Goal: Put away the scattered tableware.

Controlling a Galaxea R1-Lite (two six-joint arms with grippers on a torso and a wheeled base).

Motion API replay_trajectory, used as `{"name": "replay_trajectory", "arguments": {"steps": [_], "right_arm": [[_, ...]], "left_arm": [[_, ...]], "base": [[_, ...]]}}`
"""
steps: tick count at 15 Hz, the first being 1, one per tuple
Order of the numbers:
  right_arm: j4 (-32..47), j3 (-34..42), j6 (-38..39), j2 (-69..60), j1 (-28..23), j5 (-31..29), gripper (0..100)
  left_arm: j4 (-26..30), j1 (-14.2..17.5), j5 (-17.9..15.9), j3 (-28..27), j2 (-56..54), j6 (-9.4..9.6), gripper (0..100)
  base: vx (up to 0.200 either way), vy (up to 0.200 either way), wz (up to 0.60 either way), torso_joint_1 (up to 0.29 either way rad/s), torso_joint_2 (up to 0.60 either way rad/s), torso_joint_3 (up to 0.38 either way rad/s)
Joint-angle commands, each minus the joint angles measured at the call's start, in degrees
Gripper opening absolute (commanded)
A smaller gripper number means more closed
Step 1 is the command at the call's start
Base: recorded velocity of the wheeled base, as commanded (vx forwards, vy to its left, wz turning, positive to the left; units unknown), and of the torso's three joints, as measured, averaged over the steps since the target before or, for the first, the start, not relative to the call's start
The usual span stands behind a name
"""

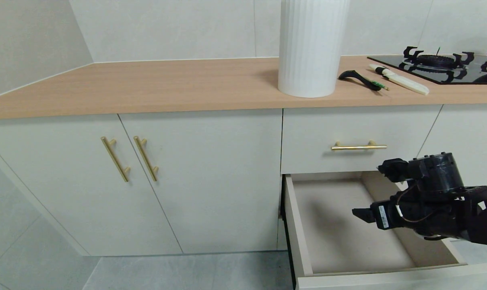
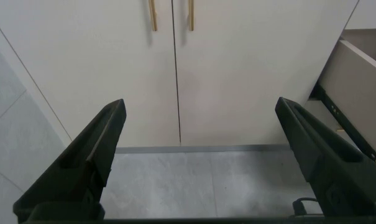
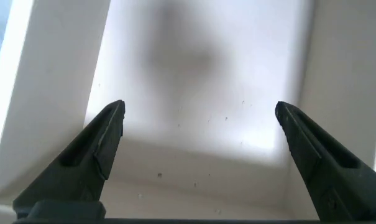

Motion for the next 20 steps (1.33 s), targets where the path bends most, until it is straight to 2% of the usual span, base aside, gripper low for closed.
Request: {"name": "replay_trajectory", "arguments": {"steps": [1, 4, 8, 20], "right_arm": [[-1.2, 0.5, 0.0, -0.9, -0.2, -0.1, 100], [-2.0, 0.5, 0.0, -1.5, -0.1, -1.5, 100], [-3.6, 0.5, 0.0, -1.9, -0.2, -2.3, 100], [-6.2, 0.8, 0.0, -1.3, -0.2, -3.4, 100]], "left_arm": [[0.0, 0.0, 0.0, 0.0, 0.0, -0.02, 100], [0.0, 0.0, 0.0, 0.0, 0.0, -0.02, 100], [0.0, 0.0, 0.0, 0.0, 0.0, -0.02, 100], [0.0, 0.0, 0.0, 0.0, 0.0, -0.02, 100]], "base": [[0.0, 0.0, 0.0, 0.0, 0.0, 0.0], [0.0, 0.0, 0.0, 0.0, 0.0, 0.0], [0.0, 0.0, 0.0, 0.065, -0.22, -0.238], [0.0, 0.0, 0.0, 0.184, -0.49, -0.285]]}}
